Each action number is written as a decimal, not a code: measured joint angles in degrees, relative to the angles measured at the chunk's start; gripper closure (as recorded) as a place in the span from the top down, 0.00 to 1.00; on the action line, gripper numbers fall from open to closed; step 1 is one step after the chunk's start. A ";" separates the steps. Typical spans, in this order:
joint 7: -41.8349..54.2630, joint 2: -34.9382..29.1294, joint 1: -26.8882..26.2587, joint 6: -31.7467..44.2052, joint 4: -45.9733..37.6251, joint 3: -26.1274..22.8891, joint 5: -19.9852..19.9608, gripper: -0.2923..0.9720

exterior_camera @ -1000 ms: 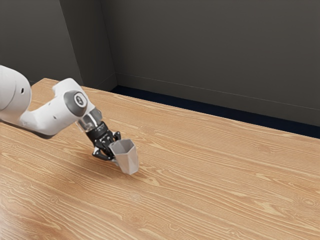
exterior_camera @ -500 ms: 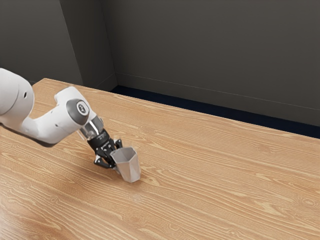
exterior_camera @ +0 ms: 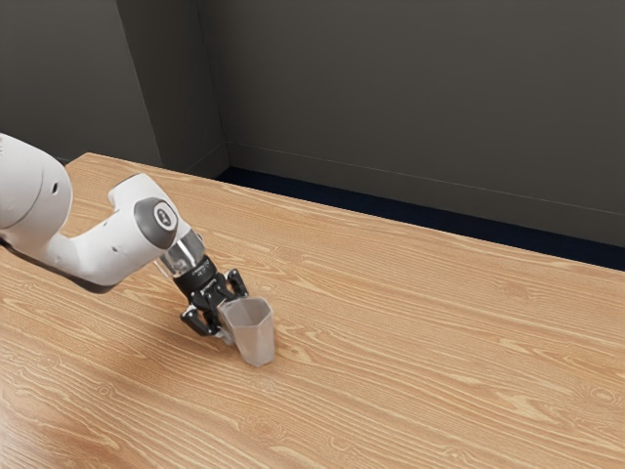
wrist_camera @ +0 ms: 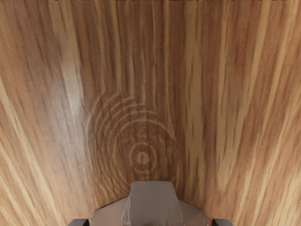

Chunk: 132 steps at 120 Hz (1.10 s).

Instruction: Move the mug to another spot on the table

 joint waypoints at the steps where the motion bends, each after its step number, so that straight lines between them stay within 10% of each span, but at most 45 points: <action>1: 0.04 -0.02 0.01 0.04 0.00 0.00 -0.01 0.49; 35: 0.91 -0.84 0.03 0.81 1.18 1.37 5.36 0.70; 76: 1.86 -7.36 0.09 -8.54 13.40 0.14 33.32 0.75; 132: 23.20 -12.80 -3.80 -32.40 37.12 -1.67 41.46 0.77</action>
